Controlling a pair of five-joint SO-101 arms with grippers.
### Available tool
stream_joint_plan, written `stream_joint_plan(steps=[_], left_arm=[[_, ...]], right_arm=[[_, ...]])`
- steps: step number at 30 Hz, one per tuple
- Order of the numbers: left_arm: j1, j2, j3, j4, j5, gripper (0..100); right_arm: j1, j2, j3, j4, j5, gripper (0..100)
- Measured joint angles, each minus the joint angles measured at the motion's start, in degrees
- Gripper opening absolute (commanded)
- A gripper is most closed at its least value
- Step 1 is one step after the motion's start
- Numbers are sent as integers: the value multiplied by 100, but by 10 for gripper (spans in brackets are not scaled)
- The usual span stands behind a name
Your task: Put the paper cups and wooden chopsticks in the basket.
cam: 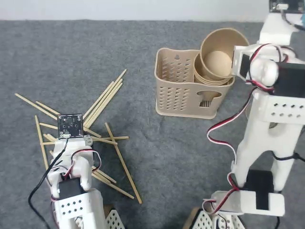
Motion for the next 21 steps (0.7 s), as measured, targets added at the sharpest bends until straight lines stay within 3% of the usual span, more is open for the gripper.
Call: stream_joint_plan(steps=[14,21], left_arm=[[0,0,0,0,0,16],[0,0,0,0,0,16]], right_arm=[[-18,554,536,-193,35,15],[-70,598,536,-246,35,259]])
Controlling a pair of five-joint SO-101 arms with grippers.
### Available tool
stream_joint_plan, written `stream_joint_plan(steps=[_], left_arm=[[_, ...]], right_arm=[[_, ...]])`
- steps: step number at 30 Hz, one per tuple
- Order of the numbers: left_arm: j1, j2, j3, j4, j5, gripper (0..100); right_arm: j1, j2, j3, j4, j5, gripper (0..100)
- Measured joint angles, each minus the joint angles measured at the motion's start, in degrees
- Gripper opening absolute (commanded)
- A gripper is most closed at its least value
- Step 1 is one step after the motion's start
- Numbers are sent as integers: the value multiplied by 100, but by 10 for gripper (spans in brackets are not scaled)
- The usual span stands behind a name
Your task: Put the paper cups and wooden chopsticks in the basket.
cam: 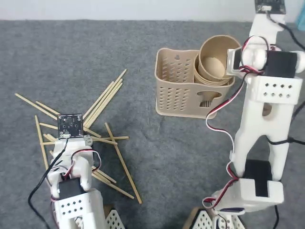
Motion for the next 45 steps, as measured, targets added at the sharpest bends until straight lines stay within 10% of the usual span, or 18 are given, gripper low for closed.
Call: stream_joint_plan(steps=[15,24,45], left_arm=[[0,0,0,0,0,16],[0,0,0,0,0,16],[0,0,0,0,0,16]], right_arm=[[404,-1354,-88,246,26,279],[2057,-1618,1802,158,35,17],[2971,-316,3956,-2743,448,12]])
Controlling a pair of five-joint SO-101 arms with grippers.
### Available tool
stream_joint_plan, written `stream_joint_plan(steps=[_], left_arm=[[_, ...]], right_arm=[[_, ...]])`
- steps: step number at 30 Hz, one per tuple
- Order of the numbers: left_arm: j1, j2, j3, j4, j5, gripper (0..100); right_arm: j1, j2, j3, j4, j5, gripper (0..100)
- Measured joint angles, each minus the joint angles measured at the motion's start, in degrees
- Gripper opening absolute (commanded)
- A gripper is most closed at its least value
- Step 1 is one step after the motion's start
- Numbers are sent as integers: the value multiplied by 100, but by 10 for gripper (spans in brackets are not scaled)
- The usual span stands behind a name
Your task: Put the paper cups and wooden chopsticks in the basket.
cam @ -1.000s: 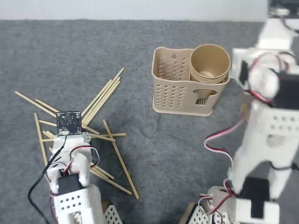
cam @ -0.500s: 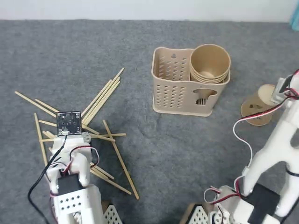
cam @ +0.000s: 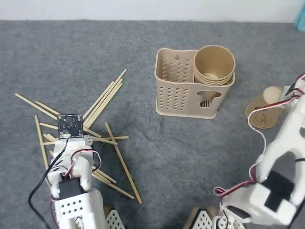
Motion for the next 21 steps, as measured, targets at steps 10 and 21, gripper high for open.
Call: stream_joint_plan(steps=[10,21], left_arm=[[0,0,0,0,0,16],[0,0,0,0,0,16]], right_arm=[[396,1143,0,-686,44,12],[870,1160,-659,-299,44,49]])
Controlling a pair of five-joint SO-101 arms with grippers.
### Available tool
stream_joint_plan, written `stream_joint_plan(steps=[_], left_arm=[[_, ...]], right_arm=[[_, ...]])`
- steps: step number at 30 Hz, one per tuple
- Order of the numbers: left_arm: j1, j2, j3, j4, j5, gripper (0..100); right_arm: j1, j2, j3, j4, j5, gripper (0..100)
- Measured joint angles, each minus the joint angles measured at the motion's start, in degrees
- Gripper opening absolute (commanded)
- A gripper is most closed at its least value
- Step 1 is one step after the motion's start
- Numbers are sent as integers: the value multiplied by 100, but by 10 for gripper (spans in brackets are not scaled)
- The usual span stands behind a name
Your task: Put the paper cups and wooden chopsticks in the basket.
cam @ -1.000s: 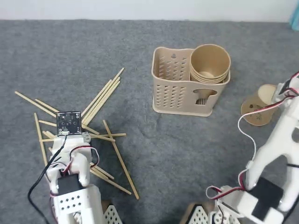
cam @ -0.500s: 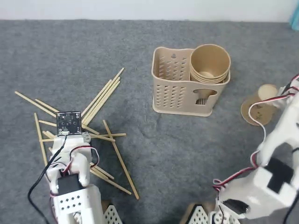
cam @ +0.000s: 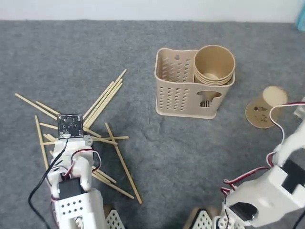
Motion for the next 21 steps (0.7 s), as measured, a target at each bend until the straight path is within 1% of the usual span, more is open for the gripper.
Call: stream_joint_plan(steps=[4,7,14,21], left_arm=[[0,0,0,0,0,16],[0,0,0,0,0,16],[0,0,0,0,0,16],[0,0,0,0,0,16]], right_arm=[[-193,0,-844,888,0,159],[-404,0,-1354,1371,0,206],[-923,88,-1503,1477,0,210],[-1037,879,-1512,1301,0,210]])
